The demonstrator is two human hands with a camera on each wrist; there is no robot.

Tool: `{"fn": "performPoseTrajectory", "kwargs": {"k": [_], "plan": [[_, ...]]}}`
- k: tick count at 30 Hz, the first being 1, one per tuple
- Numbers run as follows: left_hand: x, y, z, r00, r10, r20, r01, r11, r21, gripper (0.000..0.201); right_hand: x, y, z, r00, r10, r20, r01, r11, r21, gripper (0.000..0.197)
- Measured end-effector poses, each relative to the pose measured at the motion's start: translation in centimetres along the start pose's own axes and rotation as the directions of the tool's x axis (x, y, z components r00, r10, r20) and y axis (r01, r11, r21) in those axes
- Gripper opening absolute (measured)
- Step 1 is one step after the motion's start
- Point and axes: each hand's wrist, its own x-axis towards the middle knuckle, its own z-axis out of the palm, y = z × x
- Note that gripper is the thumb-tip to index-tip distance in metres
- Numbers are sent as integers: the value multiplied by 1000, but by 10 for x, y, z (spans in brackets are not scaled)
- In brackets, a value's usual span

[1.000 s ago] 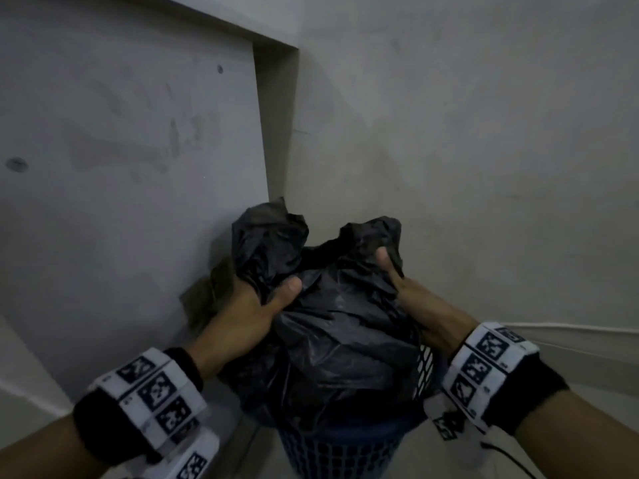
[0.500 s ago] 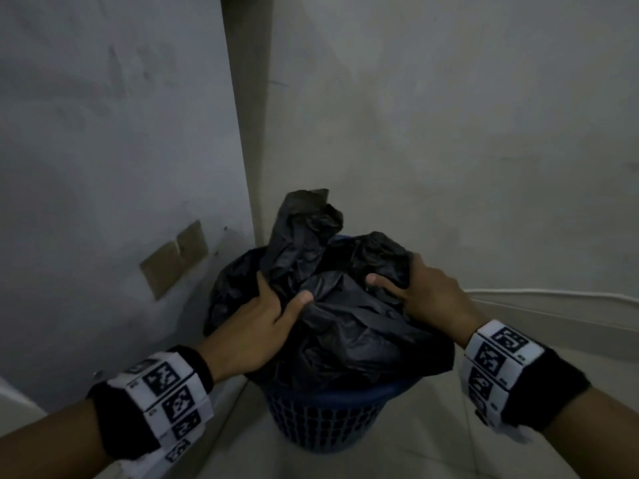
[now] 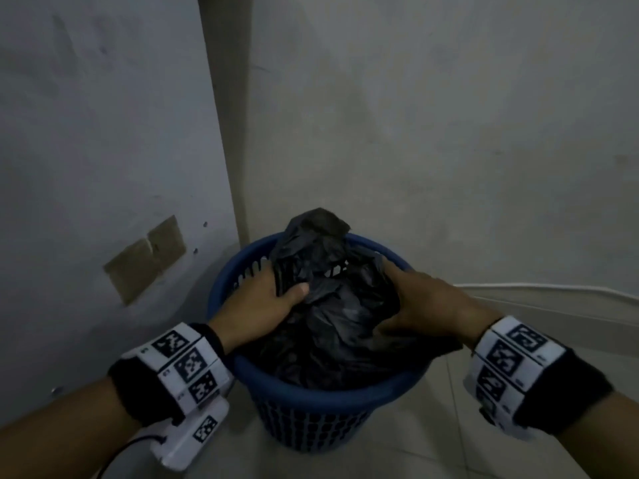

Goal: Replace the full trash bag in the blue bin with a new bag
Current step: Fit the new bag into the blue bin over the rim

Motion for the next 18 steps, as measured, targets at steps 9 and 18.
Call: {"fn": "performPoseTrajectory", "kwargs": {"k": [9,18], "plan": [[-27,-16,-1,898,144,-415,-177,983,-41,47,25,-3,19,862,200,-466,-214,977,23,103],[7,-14,10,908,128,-399,-166,984,-61,43,20,16,-30,889,410,-205,-222,777,589,101]]}}
